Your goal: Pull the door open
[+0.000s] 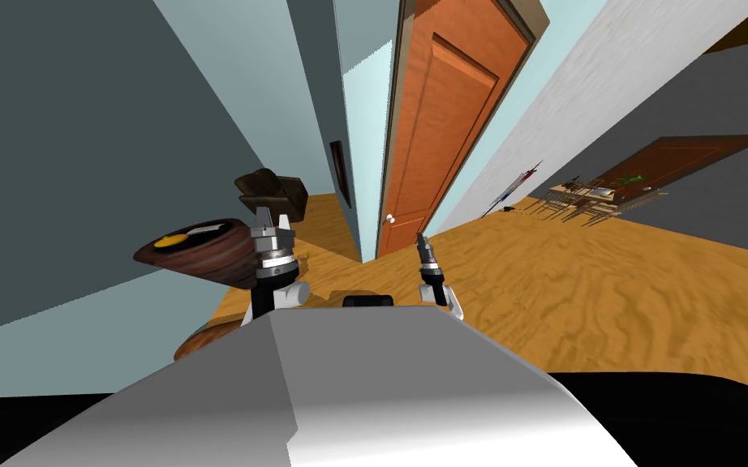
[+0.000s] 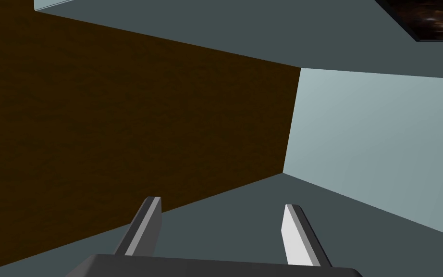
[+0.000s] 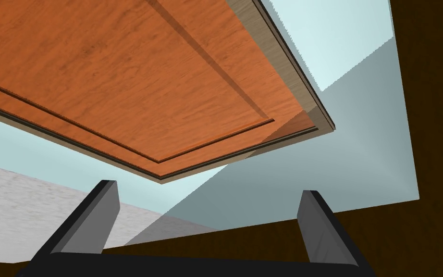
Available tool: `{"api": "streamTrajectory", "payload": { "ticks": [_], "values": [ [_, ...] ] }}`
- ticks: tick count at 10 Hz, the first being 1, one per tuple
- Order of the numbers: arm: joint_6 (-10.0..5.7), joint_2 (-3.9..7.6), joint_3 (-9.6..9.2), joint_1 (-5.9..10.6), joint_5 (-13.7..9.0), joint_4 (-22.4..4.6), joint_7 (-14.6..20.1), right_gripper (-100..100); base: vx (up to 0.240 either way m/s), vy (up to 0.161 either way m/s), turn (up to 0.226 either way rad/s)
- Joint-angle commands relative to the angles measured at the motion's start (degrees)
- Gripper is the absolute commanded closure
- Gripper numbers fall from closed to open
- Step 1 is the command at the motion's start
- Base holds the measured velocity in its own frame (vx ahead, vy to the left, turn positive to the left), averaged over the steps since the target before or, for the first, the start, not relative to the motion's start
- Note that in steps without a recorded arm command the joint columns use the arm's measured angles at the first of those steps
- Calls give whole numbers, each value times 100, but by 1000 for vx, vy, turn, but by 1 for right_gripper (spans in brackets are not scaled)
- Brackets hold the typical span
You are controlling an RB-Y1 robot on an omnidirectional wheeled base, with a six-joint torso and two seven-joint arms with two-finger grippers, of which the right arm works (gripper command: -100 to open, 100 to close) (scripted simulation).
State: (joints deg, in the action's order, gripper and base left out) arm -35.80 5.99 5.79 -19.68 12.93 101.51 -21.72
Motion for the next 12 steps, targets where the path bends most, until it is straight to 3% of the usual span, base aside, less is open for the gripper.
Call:
{"api": "streamTrajectory", "payload": {
  "ticks": [1, 11, 12],
  "values": [
    [-58, 19, 20, 68, 19, -162, -80, -100, 39, -14, 24],
    [-568, 157, 94, 490, 464, -1758, -1296, -100, 77, -37, 60],
    [-568, 157, 94, 490, 464, -1773, -1296, -100, 72, -37, 16]
  ]
}}
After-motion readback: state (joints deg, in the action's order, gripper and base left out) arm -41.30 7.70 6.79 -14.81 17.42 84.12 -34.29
